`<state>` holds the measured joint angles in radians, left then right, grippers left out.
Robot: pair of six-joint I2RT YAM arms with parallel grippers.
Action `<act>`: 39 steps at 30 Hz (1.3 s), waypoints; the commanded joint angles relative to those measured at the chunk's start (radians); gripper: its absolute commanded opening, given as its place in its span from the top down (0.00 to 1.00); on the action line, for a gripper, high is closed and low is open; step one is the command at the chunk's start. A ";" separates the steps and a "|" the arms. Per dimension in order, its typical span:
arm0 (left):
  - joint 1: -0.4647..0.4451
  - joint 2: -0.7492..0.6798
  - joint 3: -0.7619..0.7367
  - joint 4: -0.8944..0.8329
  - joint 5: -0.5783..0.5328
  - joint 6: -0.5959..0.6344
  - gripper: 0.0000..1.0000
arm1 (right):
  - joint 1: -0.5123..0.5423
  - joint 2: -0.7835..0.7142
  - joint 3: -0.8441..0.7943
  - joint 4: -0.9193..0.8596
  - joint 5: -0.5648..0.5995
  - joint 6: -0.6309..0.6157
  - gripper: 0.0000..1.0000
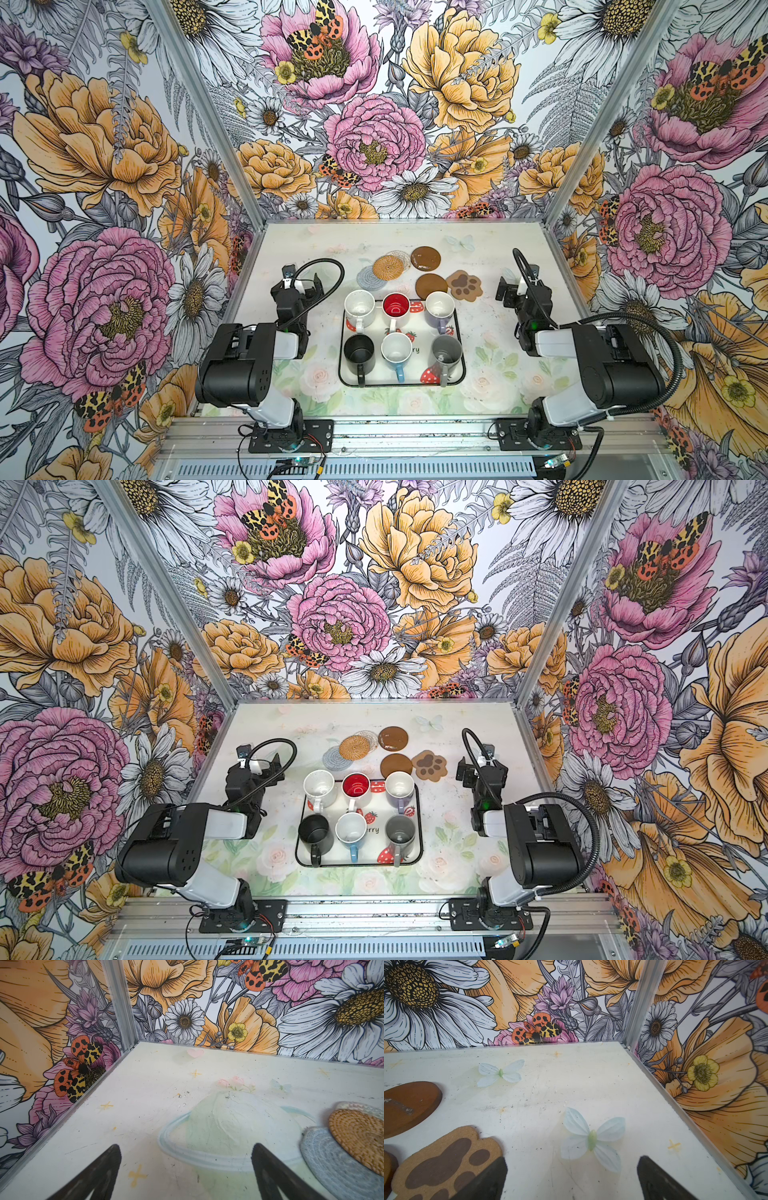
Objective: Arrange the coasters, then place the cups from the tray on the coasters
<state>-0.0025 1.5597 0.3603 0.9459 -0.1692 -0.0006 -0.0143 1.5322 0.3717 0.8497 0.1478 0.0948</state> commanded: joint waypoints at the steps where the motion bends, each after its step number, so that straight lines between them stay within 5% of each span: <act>1: -0.002 -0.008 0.015 0.004 0.018 0.003 0.01 | 0.001 0.002 0.020 0.017 -0.010 -0.006 0.00; 7: -0.003 -0.066 0.055 -0.119 -0.004 -0.001 0.01 | 0.001 -0.030 0.046 -0.059 0.020 0.009 0.00; 18: -0.124 -0.339 0.305 -0.765 -0.088 -0.055 0.03 | 0.062 -0.199 0.493 -0.985 -0.009 0.102 0.11; 26: -0.268 -0.338 0.490 -1.054 -0.069 -0.140 0.06 | 0.172 -0.217 0.565 -1.191 -0.053 0.217 0.15; 39: -0.350 -0.216 0.661 -1.151 0.053 -0.240 0.08 | 0.295 -0.048 0.620 -1.342 -0.120 0.305 0.29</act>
<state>-0.3443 1.3369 0.9882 -0.1730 -0.1699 -0.1997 0.2707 1.4651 0.9634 -0.4389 0.0383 0.3637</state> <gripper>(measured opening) 0.916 0.712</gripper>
